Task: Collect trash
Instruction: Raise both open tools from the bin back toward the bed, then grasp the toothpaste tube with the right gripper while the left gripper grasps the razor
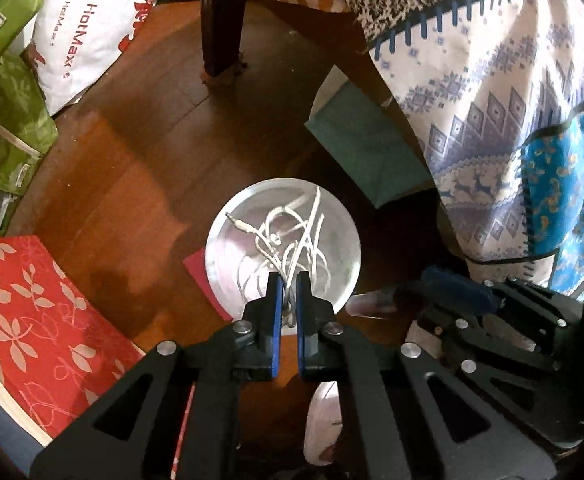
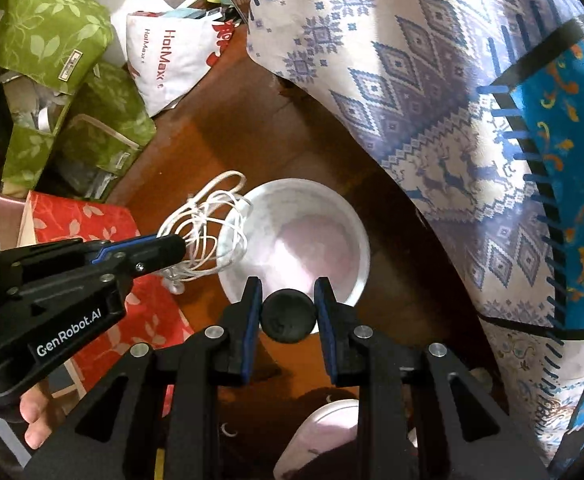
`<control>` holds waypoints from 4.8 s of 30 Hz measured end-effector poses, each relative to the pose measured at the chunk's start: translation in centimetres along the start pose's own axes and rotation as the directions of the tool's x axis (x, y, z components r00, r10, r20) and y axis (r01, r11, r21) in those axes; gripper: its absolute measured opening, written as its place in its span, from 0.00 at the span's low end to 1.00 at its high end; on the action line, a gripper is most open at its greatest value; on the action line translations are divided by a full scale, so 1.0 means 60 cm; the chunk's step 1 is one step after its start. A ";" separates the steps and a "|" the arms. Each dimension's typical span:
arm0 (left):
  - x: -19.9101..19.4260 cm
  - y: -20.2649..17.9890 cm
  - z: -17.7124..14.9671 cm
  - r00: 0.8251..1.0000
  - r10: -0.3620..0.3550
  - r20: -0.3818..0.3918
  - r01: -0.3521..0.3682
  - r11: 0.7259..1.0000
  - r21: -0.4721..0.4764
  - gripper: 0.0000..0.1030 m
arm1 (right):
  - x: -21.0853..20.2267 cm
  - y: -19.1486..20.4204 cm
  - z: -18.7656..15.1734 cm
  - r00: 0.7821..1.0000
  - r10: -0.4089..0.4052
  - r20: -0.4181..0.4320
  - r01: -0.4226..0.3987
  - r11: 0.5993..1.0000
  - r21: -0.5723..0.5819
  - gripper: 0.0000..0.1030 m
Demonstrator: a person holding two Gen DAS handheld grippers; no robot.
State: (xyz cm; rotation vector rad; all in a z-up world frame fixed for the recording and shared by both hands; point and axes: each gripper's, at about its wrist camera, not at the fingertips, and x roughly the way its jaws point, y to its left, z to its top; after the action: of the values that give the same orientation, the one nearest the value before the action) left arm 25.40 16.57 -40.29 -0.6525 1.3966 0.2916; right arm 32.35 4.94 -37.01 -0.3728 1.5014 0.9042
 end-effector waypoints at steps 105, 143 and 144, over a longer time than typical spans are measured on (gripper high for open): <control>-0.133 -0.661 0.051 0.830 -0.216 0.514 -0.101 0.848 0.521 0.78 | -0.398 -0.509 -0.091 0.774 -0.407 0.485 0.091 0.830 0.551 0.74; -0.033 -0.815 0.058 0.935 -0.287 0.208 0.050 0.688 0.724 0.41 | -0.425 -0.609 -0.184 0.790 -0.400 0.466 0.045 0.794 0.606 0.25; -0.023 -0.825 0.061 0.940 -0.284 0.187 0.061 0.683 0.728 0.34 | -0.428 -0.610 -0.193 0.789 -0.395 0.470 0.031 0.791 0.611 0.25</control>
State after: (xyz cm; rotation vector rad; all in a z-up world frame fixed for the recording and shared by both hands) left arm 55.61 -20.30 -26.41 -0.0700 1.0302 -0.3137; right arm 54.46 -33.86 -25.24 0.1763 1.0458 0.2763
